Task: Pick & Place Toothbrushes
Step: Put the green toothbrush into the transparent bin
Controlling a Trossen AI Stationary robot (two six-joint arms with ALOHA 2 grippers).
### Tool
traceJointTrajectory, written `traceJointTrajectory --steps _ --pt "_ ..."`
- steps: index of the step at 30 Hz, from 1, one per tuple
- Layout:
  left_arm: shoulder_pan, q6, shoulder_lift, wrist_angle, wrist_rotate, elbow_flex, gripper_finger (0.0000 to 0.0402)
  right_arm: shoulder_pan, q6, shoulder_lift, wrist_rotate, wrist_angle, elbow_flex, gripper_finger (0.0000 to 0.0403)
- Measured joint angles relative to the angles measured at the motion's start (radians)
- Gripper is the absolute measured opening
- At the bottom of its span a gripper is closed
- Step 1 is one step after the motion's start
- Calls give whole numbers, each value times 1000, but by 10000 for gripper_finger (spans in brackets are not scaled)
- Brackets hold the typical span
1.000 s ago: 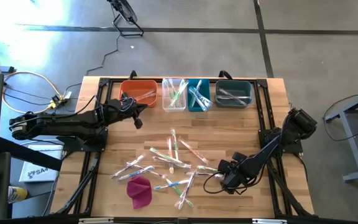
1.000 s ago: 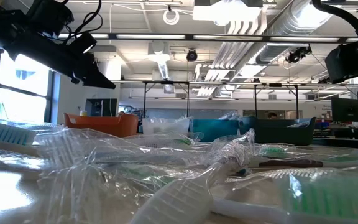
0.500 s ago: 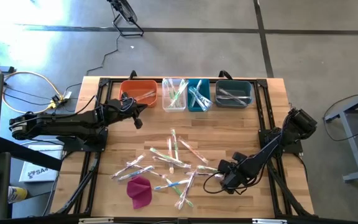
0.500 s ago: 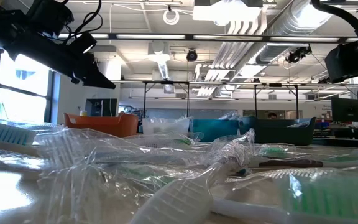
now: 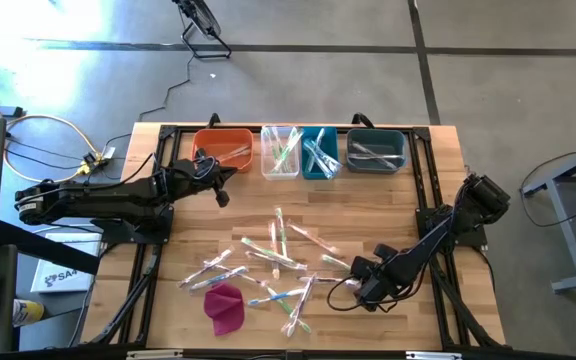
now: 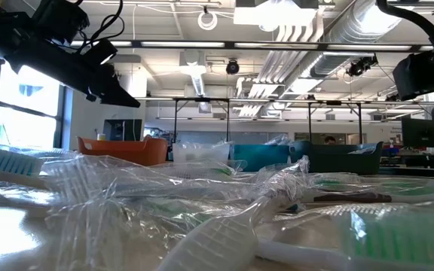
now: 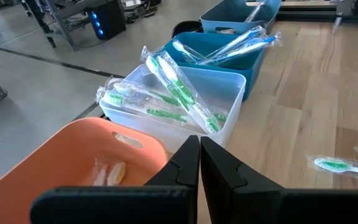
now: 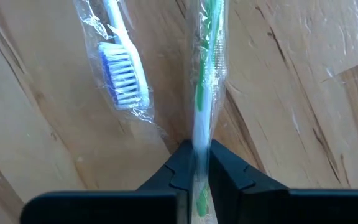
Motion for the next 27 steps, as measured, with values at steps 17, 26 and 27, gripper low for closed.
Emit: traceJointTrajectory --steps 17,26,27 --pt "0 0 0 -11 0 0 9 -10 20 -46 -21 -115 80 19" --pt "0 0 0 -11 0 0 9 -11 29 -86 -27 -310 187 18" --pt "0 0 0 -11 0 0 9 -14 29 -90 -18 -328 200 18"
